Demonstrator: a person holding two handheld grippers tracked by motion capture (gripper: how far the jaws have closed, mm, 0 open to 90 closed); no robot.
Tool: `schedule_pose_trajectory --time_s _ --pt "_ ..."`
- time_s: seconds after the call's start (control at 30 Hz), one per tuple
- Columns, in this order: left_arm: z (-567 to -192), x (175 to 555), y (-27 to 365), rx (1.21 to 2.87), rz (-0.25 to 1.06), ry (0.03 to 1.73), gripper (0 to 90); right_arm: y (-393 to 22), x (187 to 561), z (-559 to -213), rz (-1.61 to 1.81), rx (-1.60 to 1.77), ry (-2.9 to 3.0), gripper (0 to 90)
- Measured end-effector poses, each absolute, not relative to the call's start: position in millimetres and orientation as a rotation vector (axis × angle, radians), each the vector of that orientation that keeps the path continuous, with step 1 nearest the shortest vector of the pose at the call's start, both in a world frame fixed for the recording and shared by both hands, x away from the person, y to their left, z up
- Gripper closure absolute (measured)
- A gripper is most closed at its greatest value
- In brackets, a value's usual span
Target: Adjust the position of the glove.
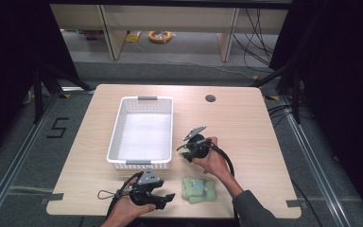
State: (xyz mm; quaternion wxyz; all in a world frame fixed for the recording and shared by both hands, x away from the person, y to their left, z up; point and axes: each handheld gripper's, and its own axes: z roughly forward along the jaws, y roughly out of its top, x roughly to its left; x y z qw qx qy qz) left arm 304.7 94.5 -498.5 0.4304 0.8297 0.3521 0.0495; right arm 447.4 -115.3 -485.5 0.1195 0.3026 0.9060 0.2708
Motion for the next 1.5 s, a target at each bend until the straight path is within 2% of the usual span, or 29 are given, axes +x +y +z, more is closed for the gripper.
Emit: schedule_pose_trajectory --time_s 0.1,0.17,0.2,0.3,0.37,0.77,0.9,1.1,1.37,1.5 --pt "-499.1 304.7 94.1 2.066 0.119 0.881 34.9 -115.2 448.6 -489.4 0.791 0.867 2.655 61.9" --pt "-499.0 305.9 95.9 2.095 0.123 0.863 34.9 -116.9 448.0 -490.6 0.785 0.846 2.669 68.5" --pt "-499.0 305.6 95.8 2.091 0.12 0.872 34.9 -116.9 448.0 -490.6 0.785 0.846 2.669 68.5" --pt "-499.7 305.2 95.2 2.075 0.114 0.879 35.6 -126.2 445.0 -487.7 0.795 0.754 2.691 82.4" --pt "-500.4 305.4 94.7 2.067 0.111 0.886 35.7 -133.6 439.2 -485.4 0.77 0.731 2.702 83.2" --pt "-500.6 306.3 94.3 2.047 0.094 0.913 35.8 -191.3 401.9 -459.4 0.898 0.631 2.723 83.6" --pt "-500.1 307.8 95.4 2.065 0.102 0.896 35.9 -225.7 379.6 -465.9 0.958 0.63 2.752 83.0" --pt "-502.1 307.7 92.7 2.063 0.096 0.896 35.9 -255.4 364.1 -477.3 0.941 0.657 2.74 81.8" --pt "-501.5 307.5 93.7 2.068 0.093 0.894 35.8 -266.7 344.3 -483.5 0.955 0.593 2.771 79.6" --pt "-501.7 307.7 93.7 2.065 0.092 0.894 35.7 -274.0 340.4 -484.1 0.97 0.664 2.737 75.2"
